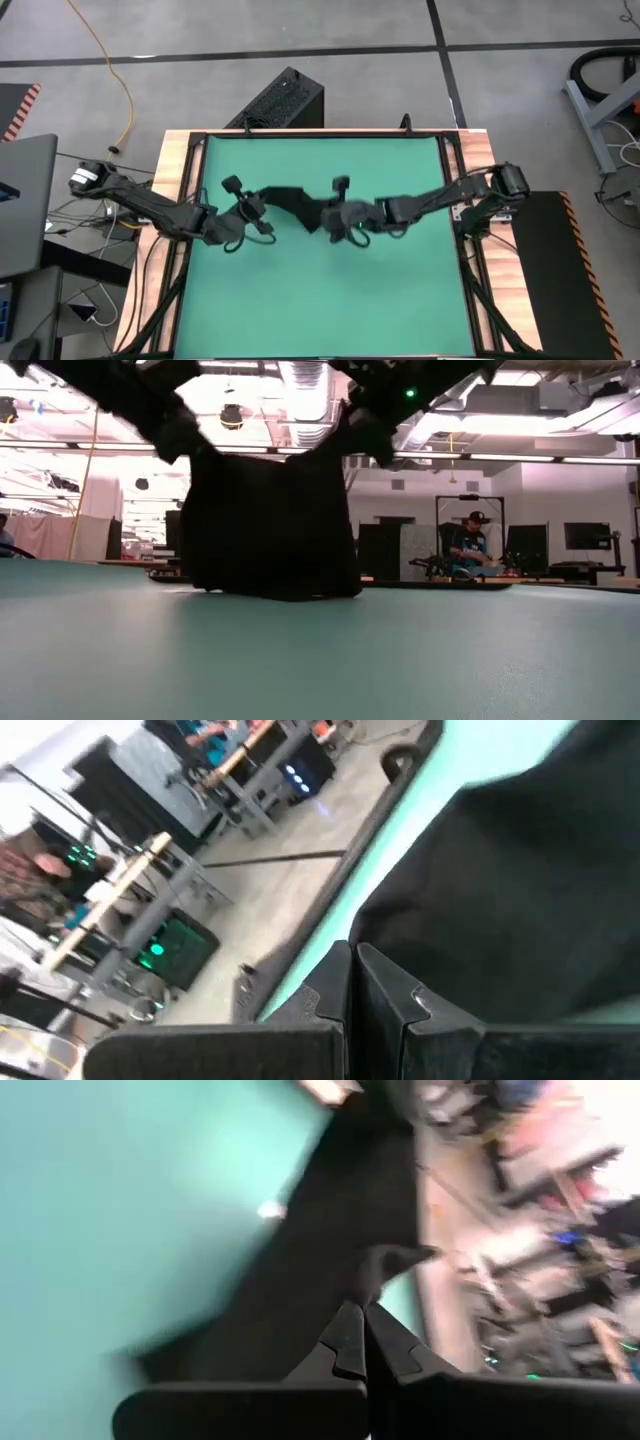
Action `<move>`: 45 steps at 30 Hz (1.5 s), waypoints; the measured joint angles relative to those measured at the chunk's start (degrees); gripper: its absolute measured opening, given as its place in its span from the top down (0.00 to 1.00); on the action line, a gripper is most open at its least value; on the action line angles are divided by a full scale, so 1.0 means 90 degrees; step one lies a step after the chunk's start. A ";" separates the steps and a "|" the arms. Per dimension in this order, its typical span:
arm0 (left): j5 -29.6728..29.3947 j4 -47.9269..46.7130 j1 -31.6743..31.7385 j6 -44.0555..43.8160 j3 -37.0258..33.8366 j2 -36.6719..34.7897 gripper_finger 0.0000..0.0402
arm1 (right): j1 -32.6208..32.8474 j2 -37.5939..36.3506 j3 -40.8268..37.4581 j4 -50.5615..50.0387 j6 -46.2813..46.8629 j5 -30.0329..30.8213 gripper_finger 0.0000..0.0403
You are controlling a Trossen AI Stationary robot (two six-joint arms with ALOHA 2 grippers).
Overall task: Roll towel
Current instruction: Roll the black towel
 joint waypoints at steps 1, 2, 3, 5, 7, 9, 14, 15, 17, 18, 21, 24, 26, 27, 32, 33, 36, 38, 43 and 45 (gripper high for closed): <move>0.0031 0.0080 0.0115 0.0185 0.0082 0.0000 1.00 | -0.0101 -0.0024 0.0006 0.0147 -0.0019 0.0043 0.99; 0.0133 0.0157 0.0279 0.0342 0.0152 0.0000 1.00 | -0.0204 -0.0091 0.0011 0.0216 -0.0039 0.0060 0.99; 0.0275 0.0227 0.0471 0.0483 0.0198 0.0002 1.00 | -0.0313 -0.0144 0.0011 0.0208 -0.0056 0.0060 0.99; 0.0689 0.0294 0.0920 0.0734 0.0266 -0.0007 1.00 | -0.0578 -0.0239 0.0011 0.0314 -0.0155 0.0003 0.99; 0.1168 0.0638 0.1452 0.1173 0.0269 -0.0003 1.00 | -0.0880 -0.0356 0.0011 0.0331 -0.0299 -0.0010 0.99; 0.1573 0.1247 0.2022 0.1796 0.0271 0.0015 1.00 | -0.1173 -0.0450 0.0011 0.0581 -0.0562 -0.0041 0.99; 0.2557 0.2766 0.3152 0.2449 0.0281 0.0056 1.00 | -0.1769 -0.0656 0.0011 0.1023 -0.1059 -0.0300 0.99; 0.2763 0.2834 0.3268 0.2365 0.0281 0.0056 1.00 | -0.1848 -0.0688 0.0011 0.0967 -0.1023 -0.0373 0.99; 0.3057 0.2666 0.3356 0.2051 0.0281 0.0056 1.00 | -0.1892 -0.0701 0.0011 0.0703 -0.0803 -0.0566 0.99; 0.3196 0.2456 0.3345 0.1857 0.0277 0.0056 1.00 | -0.1892 -0.0687 0.0011 0.0492 -0.0639 -0.0736 0.99; 0.3587 0.2194 0.3141 0.1289 0.0019 0.0178 1.00 | -0.1785 -0.0449 -0.0094 0.0219 -0.0128 -0.1347 0.99; 0.3521 0.2128 0.2725 0.0691 -0.0480 0.0351 1.00 | -0.1528 -0.0026 -0.0216 0.0150 0.0325 -0.1625 0.99; 0.3479 0.2172 0.2340 0.0190 -0.0847 0.0519 1.00 | -0.1270 0.0247 -0.0328 0.0133 0.0523 -0.1631 0.99; 0.3454 0.2156 0.2129 -0.0054 -0.1035 0.0620 1.00 | -0.1128 0.0401 -0.0367 0.0131 0.0620 -0.1637 0.99; 0.3363 0.2055 0.1004 -0.1151 -0.1648 0.1018 1.00 | -0.0406 0.1000 -0.0581 0.0102 0.0973 -0.1653 0.98; 0.3444 0.1990 0.0814 -0.1308 -0.1707 0.1069 1.00 | -0.0268 0.1066 -0.0598 0.0007 0.0995 -0.1694 0.98; 0.3746 0.1904 0.0309 -0.1636 -0.1767 0.1199 1.00 | 0.0075 0.1236 -0.0603 -0.0098 0.1103 -0.1917 0.93; 0.3892 0.1849 0.0039 -0.1759 -0.1712 0.1265 1.00 | 0.0225 0.1327 -0.0603 -0.0138 0.1409 -0.1937 0.89; 0.4427 0.1720 -0.0493 -0.2035 -0.1658 0.1322 0.92 | 0.0310 0.1299 -0.0603 -0.0482 0.1966 -0.2386 0.76; 0.4734 0.1611 -0.0679 -0.2133 -0.1604 0.1307 0.87 | 0.0339 0.1286 -0.0603 -0.0615 0.2215 -0.2698 0.70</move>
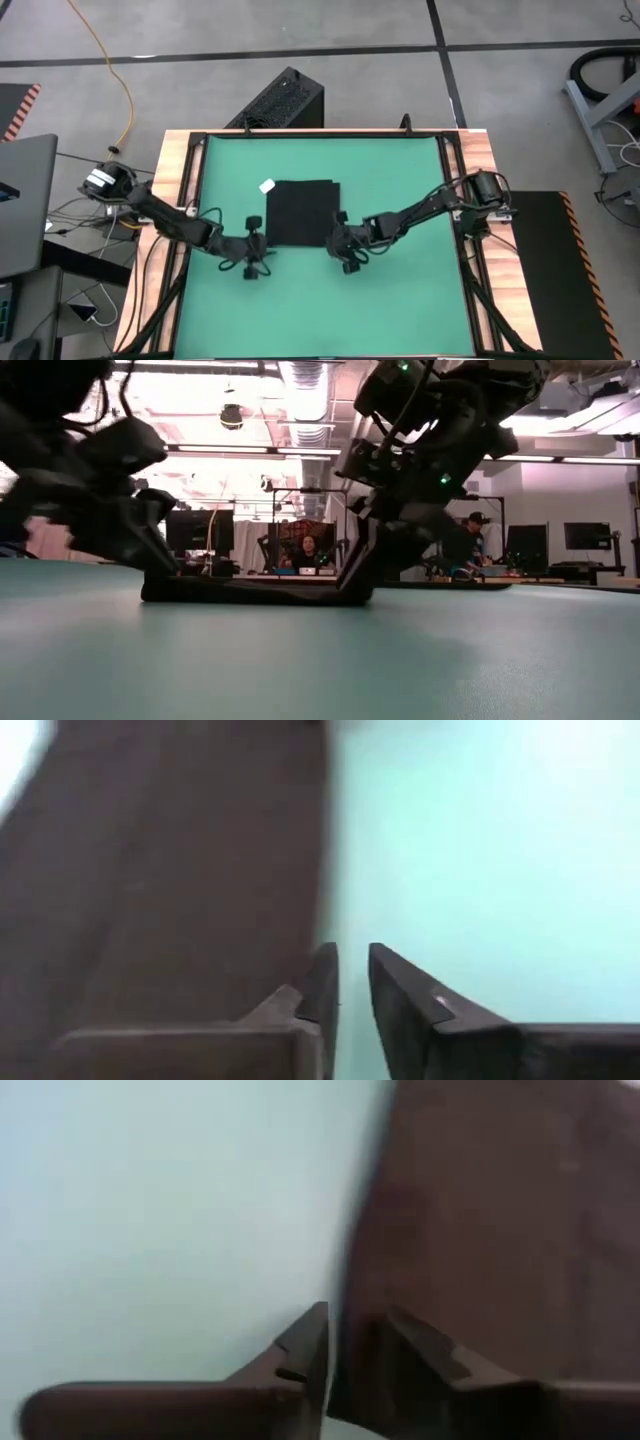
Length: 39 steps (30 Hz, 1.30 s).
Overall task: Roll towel
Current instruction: Roll the black towel
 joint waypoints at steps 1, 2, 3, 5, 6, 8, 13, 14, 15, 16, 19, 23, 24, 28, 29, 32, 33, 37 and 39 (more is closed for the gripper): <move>0.0134 -0.0026 -0.0105 -0.0012 0.0023 0.0002 0.84 | 0.0030 -0.0039 0.0000 -0.0063 0.0090 -0.0133 0.67; 0.0207 -0.0061 -0.0199 0.0002 0.0045 0.0002 0.81 | 0.0057 -0.0068 0.0000 -0.0147 0.0132 -0.0208 0.63; 0.0263 -0.0114 -0.0286 0.0047 0.0096 0.0002 0.78 | 0.0085 -0.0084 0.0000 -0.0163 0.0163 -0.0245 0.60; 0.0187 -0.0319 -0.0413 0.0125 0.0254 0.0000 0.73 | 0.0134 -0.0169 0.0010 -0.0227 0.0198 -0.0221 0.53; -0.0002 -0.0521 -0.0448 0.0127 0.0372 0.0000 0.71 | 0.0165 -0.0213 0.0006 -0.0294 0.0228 -0.0116 0.50; -0.0511 -0.0980 -0.0484 0.0165 0.0675 -0.0026 0.67 | 0.0167 -0.0386 0.0005 -0.0290 0.0221 0.0082 0.47; -0.1821 -0.2110 -0.0430 0.1016 0.1451 -0.0257 0.64 | -0.0011 -0.1177 0.0010 -0.0760 0.0077 0.0539 0.46; -0.1731 -0.2237 -0.0344 0.1137 0.1522 -0.0310 0.64 | -0.0088 -0.1321 0.0010 -0.0958 0.0123 0.0541 0.46; -0.1439 -0.2256 -0.0255 0.1166 0.1538 -0.0369 0.63 | -0.0153 -0.1434 0.0010 -0.1117 0.0198 0.0544 0.46; -0.1121 -0.2336 -0.0160 0.1165 0.1506 -0.0457 0.63 | -0.0197 -0.1518 0.0010 -0.1211 0.0256 0.0551 0.47; -0.0634 -0.2478 0.0008 0.1233 0.1370 -0.0543 0.63 | -0.0162 -0.1556 0.0010 -0.1163 0.0222 0.0494 0.47; -0.0238 -0.2988 0.0119 0.1295 0.1290 -0.0525 0.63 | -0.0040 -0.1240 0.0003 -0.0976 0.0124 0.0303 0.47; 0.0041 -0.3082 0.0135 0.1273 0.1293 -0.0527 0.63 | -0.0014 -0.1176 0.0000 -0.0971 0.0141 0.0303 0.47; 0.0149 -0.3398 0.0118 0.1293 0.1293 -0.0530 0.63 | -0.0018 -0.0966 0.0004 -0.0848 0.0155 0.0305 0.48; -0.0011 -0.3460 0.0129 0.1314 0.1293 -0.0530 0.63 | -0.0018 -0.0910 0.0007 -0.0824 0.0155 0.0296 0.48; 0.0068 -0.3535 0.0240 0.1432 0.1293 -0.0530 0.63 | -0.0053 -0.0889 0.0000 -0.0868 0.0159 0.0244 0.48; 0.0142 -0.3547 0.0277 0.1437 0.1293 -0.0530 0.63 | -0.0057 -0.0895 0.0006 -0.0828 0.0158 0.0232 0.48; 0.0264 -0.3618 0.0486 0.1538 0.1293 -0.0527 0.63 | -0.0061 -0.0916 0.0007 -0.0824 0.0114 0.0233 0.48; 0.0386 -0.3613 0.0595 0.1596 0.1293 -0.0527 0.63 | -0.0059 -0.0932 0.0007 -0.0816 0.0111 0.0233 0.48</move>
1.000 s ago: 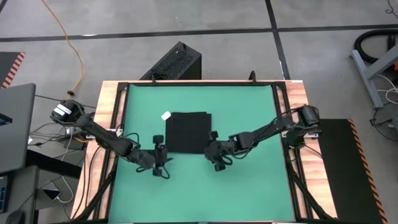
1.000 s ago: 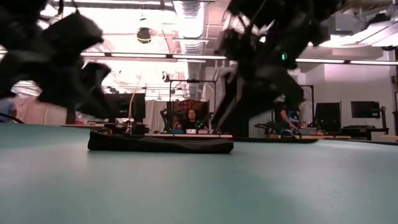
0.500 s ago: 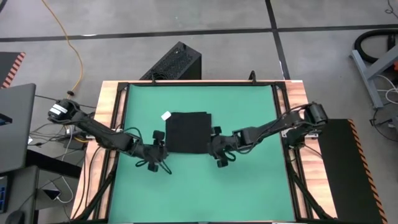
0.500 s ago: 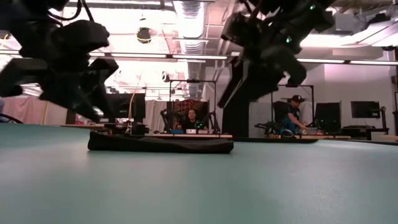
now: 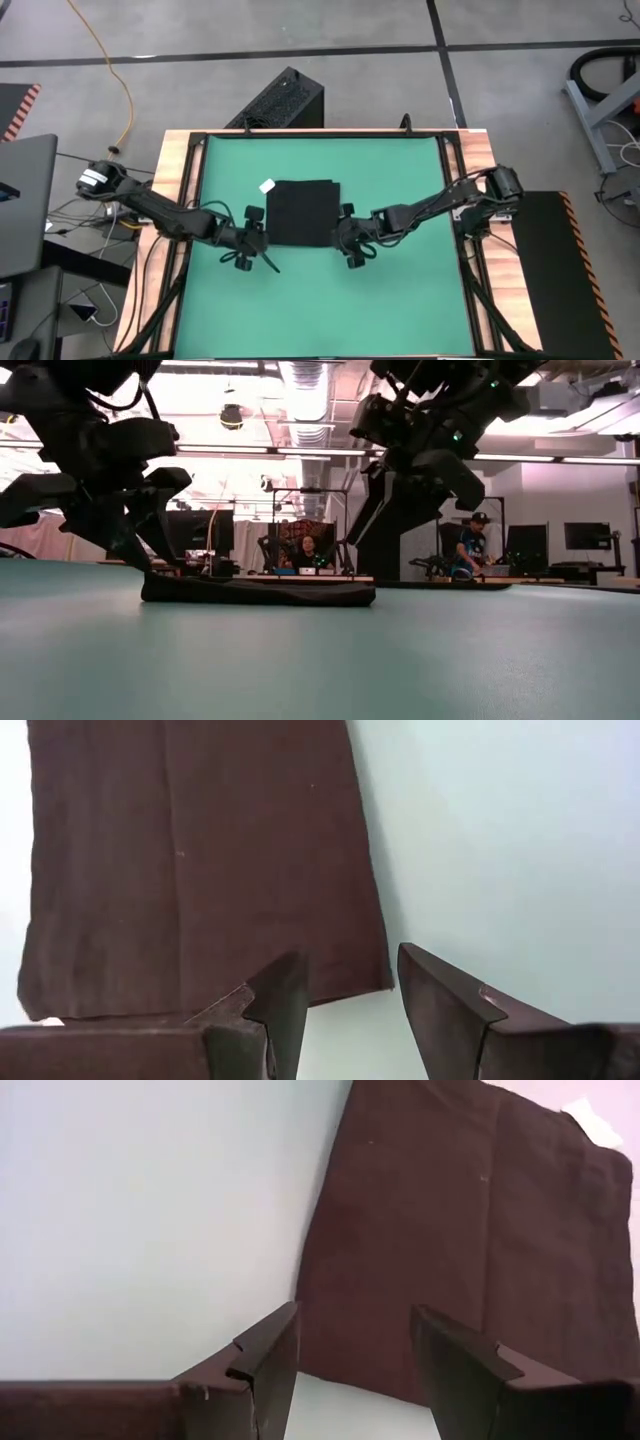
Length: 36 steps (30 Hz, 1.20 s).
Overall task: Roll towel
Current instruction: Roll the black towel
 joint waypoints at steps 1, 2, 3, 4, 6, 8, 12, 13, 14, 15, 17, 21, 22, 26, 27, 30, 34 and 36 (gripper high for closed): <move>0.0047 0.0000 0.0056 0.0029 0.0000 0.0000 0.63 | 0.0000 0.0000 0.0000 -0.0002 0.0000 0.0000 0.48; 0.0057 0.0000 0.0110 0.0050 0.0000 0.0002 0.63 | 0.0003 0.0000 0.0000 -0.0010 0.0000 -0.0002 0.48; 0.0098 0.0000 0.0156 0.0063 0.0000 0.0005 0.63 | 0.0003 0.0000 0.0000 -0.0016 -0.0001 -0.0002 0.48; 0.0192 0.0000 0.0209 0.0093 0.0000 0.0005 0.63 | 0.0002 0.0000 0.0000 -0.0014 0.0001 -0.0002 0.48; 0.0404 0.0007 0.0288 0.0117 0.0000 0.0007 0.63 | 0.0003 0.0000 0.0000 -0.0010 0.0022 0.0000 0.48; 0.0471 0.0007 0.0328 0.0124 0.0000 0.0007 0.63 | 0.0000 0.0000 0.0000 -0.0025 0.0057 0.0000 0.48; 0.0474 0.0007 0.0478 0.0269 0.0000 0.0011 0.63 | 0.0000 0.0000 0.0000 -0.0027 0.0067 -0.0002 0.48; 0.0529 0.0010 0.0519 0.0272 0.0000 0.0026 0.63 | 0.0000 0.0000 0.0000 -0.0032 0.0068 -0.0001 0.48; 0.0585 0.0045 0.0561 0.0295 0.0000 0.0074 0.63 | 0.0001 0.0000 0.0000 -0.0034 0.0068 -0.0002 0.48; 0.0618 0.0069 0.0594 0.0310 0.0000 0.0129 0.63 | 0.0003 0.0000 0.0000 -0.0032 0.0068 -0.0002 0.48; 0.0680 0.0156 0.0653 0.0343 0.0000 0.0299 0.63 | 0.0003 0.0000 0.0000 -0.0034 0.0068 -0.0002 0.48; 0.0813 0.0400 0.0664 0.0434 0.0002 0.0770 0.63 | 0.0000 0.0000 0.0000 -0.0095 0.0156 0.0002 0.48; 0.0784 0.0436 0.0663 0.0427 0.0009 0.0862 0.63 | 0.0002 0.0000 0.0000 -0.0093 0.0163 0.0002 0.48; 0.0657 0.0392 0.0662 0.0294 0.0022 0.1039 0.64 | 0.0003 0.0000 0.0000 -0.0097 0.0176 0.0000 0.48; 0.0655 0.0381 0.0664 0.0284 0.0021 0.1024 0.64 | 0.0006 0.0000 0.0000 -0.0097 0.0196 0.0002 0.48; 0.0627 0.0303 0.0664 0.0257 0.0096 0.0944 0.68 | 0.0007 0.0000 0.0000 -0.0103 0.0237 0.0000 0.48; 0.0614 -0.0194 0.0667 0.0309 0.0406 0.0859 0.79 | 0.0044 0.0000 0.0000 -0.0104 0.0314 0.0000 0.48; 0.0618 -0.0349 0.0667 0.0368 0.0574 0.0836 0.86 | 0.0070 0.0000 0.0000 -0.0097 0.0333 0.0001 0.48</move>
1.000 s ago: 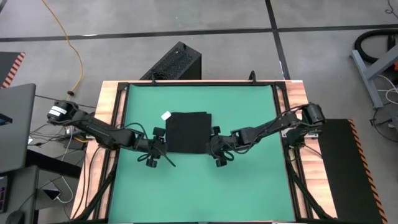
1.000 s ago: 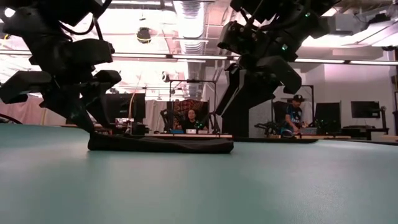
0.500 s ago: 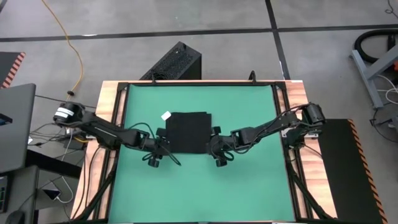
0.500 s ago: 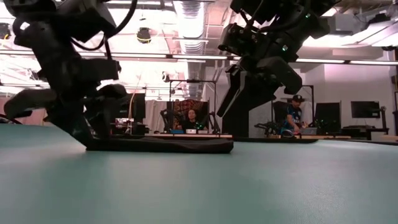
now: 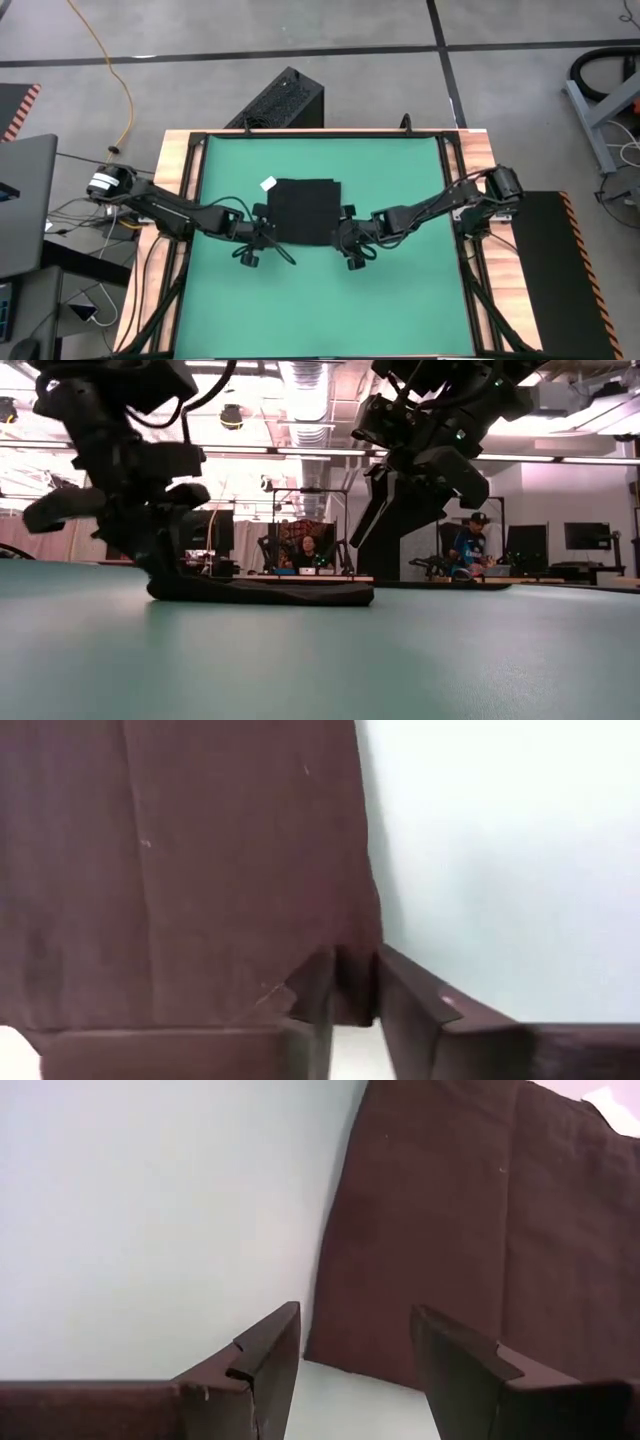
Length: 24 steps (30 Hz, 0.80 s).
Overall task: Roll towel
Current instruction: Roll the black towel
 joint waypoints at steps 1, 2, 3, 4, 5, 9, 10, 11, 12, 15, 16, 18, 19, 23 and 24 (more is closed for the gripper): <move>-0.0001 -0.0046 0.0000 0.0043 0.0071 0.0000 0.90 | 0.0022 0.0000 0.0000 0.0000 0.0000 -0.0001 0.48; 0.0000 -0.0066 0.0000 0.0092 0.0131 0.0002 0.93 | 0.0033 0.0000 0.0000 0.0004 0.0000 -0.0001 0.48; -0.0011 -0.0084 0.0000 0.0123 0.0201 0.0002 0.96 | 0.0047 0.0002 0.0000 0.0011 0.0000 -0.0004 0.48; -0.0056 -0.0087 0.0001 0.0125 0.0286 0.0002 0.98 | 0.0074 0.0013 0.0000 0.0019 0.0007 -0.0024 0.48; -0.0160 -0.0115 0.0000 0.0115 0.0388 0.0002 0.99 | 0.0091 0.0019 0.0000 0.0014 0.0019 -0.0080 0.48; -0.0482 -0.0721 0.0000 0.0079 0.0806 0.0002 0.99 | 0.0285 0.0022 0.0000 -0.0195 0.0053 -0.0085 0.48; -0.0502 -0.0809 0.0000 0.0062 0.0870 0.0002 1.00 | 0.0341 0.0022 0.0000 -0.0295 0.0084 0.0112 0.48; -0.0512 -0.0858 0.0000 0.0039 0.0910 0.0002 1.00 | 0.0392 0.0024 0.0000 -0.0408 0.0129 0.0354 0.48; -0.0513 -0.0890 0.0000 -0.0003 0.0920 0.0002 1.00 | 0.0440 0.0024 -0.0001 -0.0521 0.0179 0.0593 0.48; -0.0508 -0.1050 0.0000 -0.0136 0.0917 0.0002 1.00 | 0.0484 0.0027 -0.0002 -0.0754 0.0192 0.1173 0.49; -0.0510 -0.1072 -0.0001 -0.0171 0.0917 0.0002 1.00 | 0.0461 0.0048 -0.0002 -0.0761 0.0062 0.1215 0.49; -0.0510 -0.1141 -0.0007 -0.0192 0.0917 0.0002 1.00 | 0.0372 0.0176 0.0000 -0.0631 -0.0346 0.1250 0.49; -0.0511 -0.1197 -0.0021 -0.0203 0.0917 0.0002 1.00 | 0.0318 0.0248 -0.0002 -0.0602 -0.0552 0.1273 0.49; -0.0505 -0.1407 -0.0116 -0.0285 0.0917 0.0002 1.00 | -0.0104 0.0605 0.0000 -0.0271 -0.1268 0.1343 0.49; -0.0498 -0.1481 -0.0144 -0.0320 0.0917 0.0000 1.00 | -0.0239 0.0699 -0.0003 -0.0209 -0.1366 0.1409 0.49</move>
